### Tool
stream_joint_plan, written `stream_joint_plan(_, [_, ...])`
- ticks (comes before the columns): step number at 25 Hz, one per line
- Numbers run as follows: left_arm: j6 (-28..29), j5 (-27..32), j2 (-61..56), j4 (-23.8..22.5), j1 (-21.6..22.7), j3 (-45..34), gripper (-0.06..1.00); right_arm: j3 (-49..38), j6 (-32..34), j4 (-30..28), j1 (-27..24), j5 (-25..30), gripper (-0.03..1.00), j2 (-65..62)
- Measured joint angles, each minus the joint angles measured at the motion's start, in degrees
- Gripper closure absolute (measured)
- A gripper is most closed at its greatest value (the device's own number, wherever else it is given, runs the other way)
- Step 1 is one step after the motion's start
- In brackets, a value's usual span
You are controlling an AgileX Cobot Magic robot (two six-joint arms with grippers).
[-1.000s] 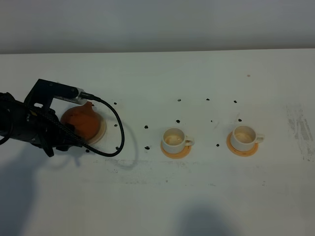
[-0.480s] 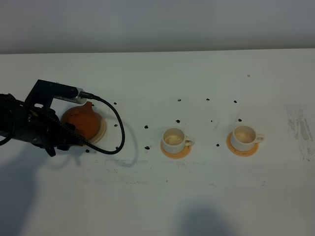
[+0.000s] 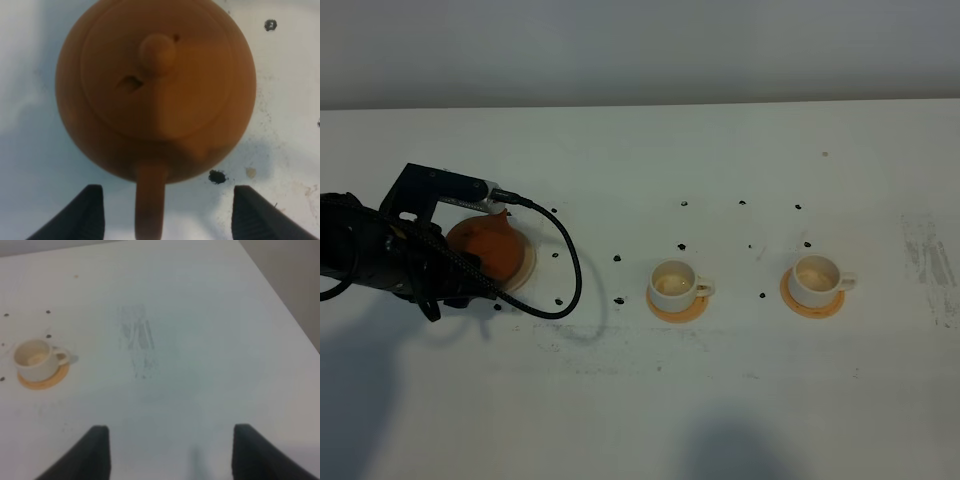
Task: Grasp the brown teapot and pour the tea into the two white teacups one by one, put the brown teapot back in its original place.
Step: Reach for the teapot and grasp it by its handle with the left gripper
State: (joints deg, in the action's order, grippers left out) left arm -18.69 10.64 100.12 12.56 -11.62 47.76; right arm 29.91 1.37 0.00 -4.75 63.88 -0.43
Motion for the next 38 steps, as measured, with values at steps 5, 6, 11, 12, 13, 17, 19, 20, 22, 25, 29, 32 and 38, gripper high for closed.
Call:
stream_joint_plan(5, [0.1, 0.0, 0.0, 0.0, 0.0, 0.0, 0.42, 0.0, 0.0, 0.0, 0.0, 0.0, 0.46, 0.0])
stream_joint_plan(6, [0.1, 0.0, 0.0, 0.0, 0.0, 0.0, 0.42, 0.0, 0.0, 0.0, 0.0, 0.0, 0.46, 0.0])
stream_joint_plan(11, [0.1, 0.0, 0.0, -0.1, 0.1, 0.0, 0.42, 0.0, 0.0, 0.0, 0.0, 0.0, 0.46, 0.0])
stream_joint_plan(12, [0.1, 0.0, 0.0, -0.1, 0.1, 0.0, 0.42, 0.0, 0.0, 0.0, 0.0, 0.0, 0.46, 0.0])
stream_joint_plan(13, [0.1, 0.0, 0.0, -0.1, 0.1, 0.0, 0.42, 0.0, 0.0, 0.0, 0.0, 0.0, 0.46, 0.0])
stream_joint_plan(17, [0.1, 0.0, 0.0, -0.1, 0.1, 0.0, 0.42, 0.0, 0.1, 0.0, 0.0, 0.0, 0.46, 0.0])
stream_joint_plan(19, [0.1, 0.0, 0.0, -0.1, 0.1, 0.0, 0.42, 0.0, 0.1, 0.0, 0.0, 0.0, 0.46, 0.0])
stream_joint_plan(20, [0.1, 0.0, 0.0, -0.1, 0.1, 0.0, 0.42, 0.0, 0.1, 0.0, 0.0, 0.0, 0.46, 0.0])
stream_joint_plan(22, [0.1, -0.3, 0.0, -0.1, 0.1, 0.0, 0.42, 0.0, 0.1, 0.0, 0.0, 0.0, 0.46, 0.0])
stream_joint_plan(25, [0.1, -0.5, 0.0, -0.1, 0.2, 0.0, 0.42, 0.0, 0.1, 0.0, 0.0, 0.0, 0.46, 0.0])
stream_joint_plan(29, [0.1, -0.5, 0.0, -0.2, 0.2, 0.0, 0.42, 0.0, 0.0, 0.0, 0.0, 0.0, 0.46, 0.0])
stream_joint_plan(32, [0.1, -0.5, 0.0, -0.2, 1.1, 0.0, 0.42, 0.0, 0.0, 0.0, 0.0, 0.0, 0.46, 0.0])
stream_joint_plan(38, [0.1, -0.4, 0.0, -0.3, 1.4, 0.0, 0.42, 0.0, 0.0, 0.0, 0.0, 0.0, 0.46, 0.0])
